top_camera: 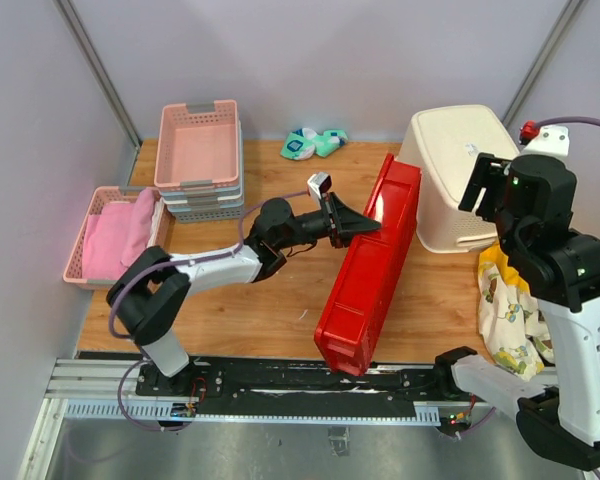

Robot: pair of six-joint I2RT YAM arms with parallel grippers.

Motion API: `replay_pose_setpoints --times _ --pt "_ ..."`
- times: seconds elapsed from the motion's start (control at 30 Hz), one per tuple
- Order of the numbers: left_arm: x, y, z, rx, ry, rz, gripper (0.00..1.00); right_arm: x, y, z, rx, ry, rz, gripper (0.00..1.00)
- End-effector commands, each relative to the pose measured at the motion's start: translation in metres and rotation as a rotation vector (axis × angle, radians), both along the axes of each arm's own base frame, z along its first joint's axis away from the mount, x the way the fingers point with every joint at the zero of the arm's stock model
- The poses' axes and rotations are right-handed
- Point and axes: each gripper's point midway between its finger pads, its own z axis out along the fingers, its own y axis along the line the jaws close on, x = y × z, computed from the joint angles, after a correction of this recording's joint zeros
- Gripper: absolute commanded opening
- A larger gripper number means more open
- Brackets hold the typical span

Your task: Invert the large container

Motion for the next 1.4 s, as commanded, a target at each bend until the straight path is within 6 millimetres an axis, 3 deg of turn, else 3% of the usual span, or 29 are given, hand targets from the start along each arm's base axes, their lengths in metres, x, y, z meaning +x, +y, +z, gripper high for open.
replay_pose_setpoints --times 0.0,0.17,0.23,0.37,0.5,0.6,0.67,0.9,1.1,1.27,1.37 --pt "-0.013 0.033 0.044 -0.339 0.008 -0.094 0.0 0.005 0.002 -0.015 -0.03 0.058 0.001 0.73" --pt "0.006 0.057 -0.002 -0.301 0.085 -0.01 0.03 0.006 0.006 -0.031 -0.026 0.098 0.014 0.73" --pt "0.014 0.067 -0.025 -0.234 0.099 0.047 0.16 0.007 0.007 -0.038 -0.029 0.114 0.016 0.74" --pt "0.026 0.086 -0.073 -0.056 0.122 0.149 0.54 0.009 0.008 -0.05 -0.037 0.146 0.019 0.74" --pt "0.04 0.106 -0.118 0.219 0.097 0.269 0.81 0.011 0.017 -0.069 -0.027 0.198 0.058 0.75" --pt "0.054 0.129 -0.152 0.509 0.055 0.387 0.97 0.011 0.04 -0.094 0.023 0.27 0.161 0.76" --pt "0.061 0.149 -0.173 0.719 0.027 0.448 0.99 0.01 0.054 -0.112 0.058 0.321 0.222 0.76" --pt "0.076 0.196 -0.197 1.131 -0.13 0.495 0.99 -0.001 0.094 -0.177 0.157 0.492 0.412 0.76" --pt "0.074 0.201 -0.214 1.267 -0.21 0.368 0.99 -0.017 0.125 -0.216 0.257 0.606 0.564 0.76" --pt "0.079 0.21 -0.196 1.306 -0.278 0.396 0.99 -0.026 0.129 -0.236 0.277 0.671 0.581 0.76" --pt "0.083 0.202 -0.166 1.249 -0.333 0.404 0.99 -0.028 0.129 -0.242 0.285 0.69 0.575 0.76"
